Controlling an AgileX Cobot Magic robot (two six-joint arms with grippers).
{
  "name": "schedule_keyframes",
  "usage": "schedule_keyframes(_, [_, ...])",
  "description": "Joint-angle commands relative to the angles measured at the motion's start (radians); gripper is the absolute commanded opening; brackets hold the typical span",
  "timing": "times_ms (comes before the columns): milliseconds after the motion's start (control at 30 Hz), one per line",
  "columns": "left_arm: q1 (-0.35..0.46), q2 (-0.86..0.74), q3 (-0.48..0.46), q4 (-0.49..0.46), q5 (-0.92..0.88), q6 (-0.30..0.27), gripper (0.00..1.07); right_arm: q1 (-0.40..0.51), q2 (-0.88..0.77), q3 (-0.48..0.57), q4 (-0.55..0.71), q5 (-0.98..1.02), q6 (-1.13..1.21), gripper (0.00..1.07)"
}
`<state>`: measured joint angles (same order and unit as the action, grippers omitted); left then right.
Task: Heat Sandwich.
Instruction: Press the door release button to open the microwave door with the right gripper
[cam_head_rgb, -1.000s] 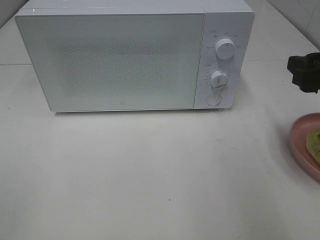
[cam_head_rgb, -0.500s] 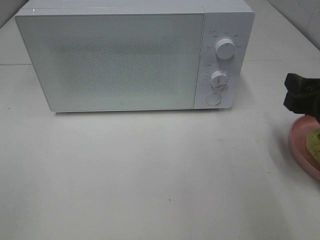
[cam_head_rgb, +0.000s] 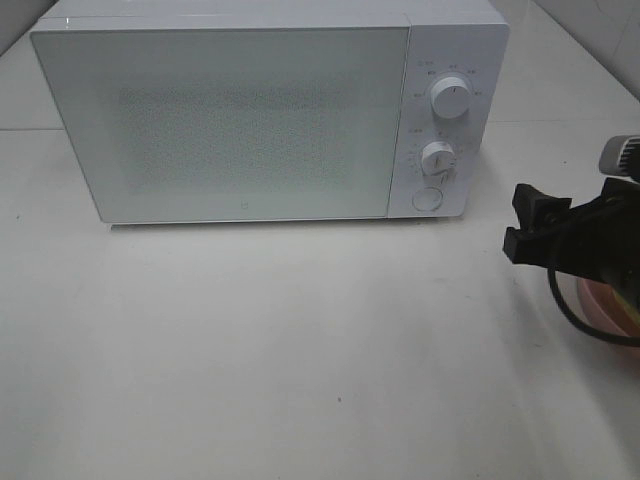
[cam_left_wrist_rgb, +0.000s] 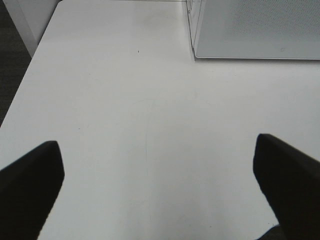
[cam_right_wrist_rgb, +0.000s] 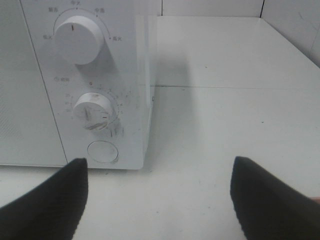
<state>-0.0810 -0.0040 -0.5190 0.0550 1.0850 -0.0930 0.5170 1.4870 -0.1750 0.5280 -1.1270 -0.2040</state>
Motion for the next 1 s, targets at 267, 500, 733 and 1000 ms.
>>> schedule_keyframes(267, [-0.001, -0.023, 0.000, -0.001, -0.012, 0.000, 0.98, 0.194, 0.126, -0.020, 0.217, -0.094, -0.013, 0.75])
schedule_keyframes(500, [-0.001, -0.023, 0.000, -0.001, -0.012, 0.000, 0.98, 0.212, 0.145, -0.038, 0.220, -0.088, -0.012, 0.75])
schedule_keyframes(733, [-0.001, -0.023, 0.000, -0.001, -0.012, 0.000, 0.98, 0.212, 0.145, -0.038, 0.220, -0.085, 0.162, 0.75])
schedule_keyframes(1000, [-0.001, -0.023, 0.000, -0.001, -0.012, 0.000, 0.98, 0.212, 0.145, -0.038, 0.213, -0.084, 0.578, 0.75])
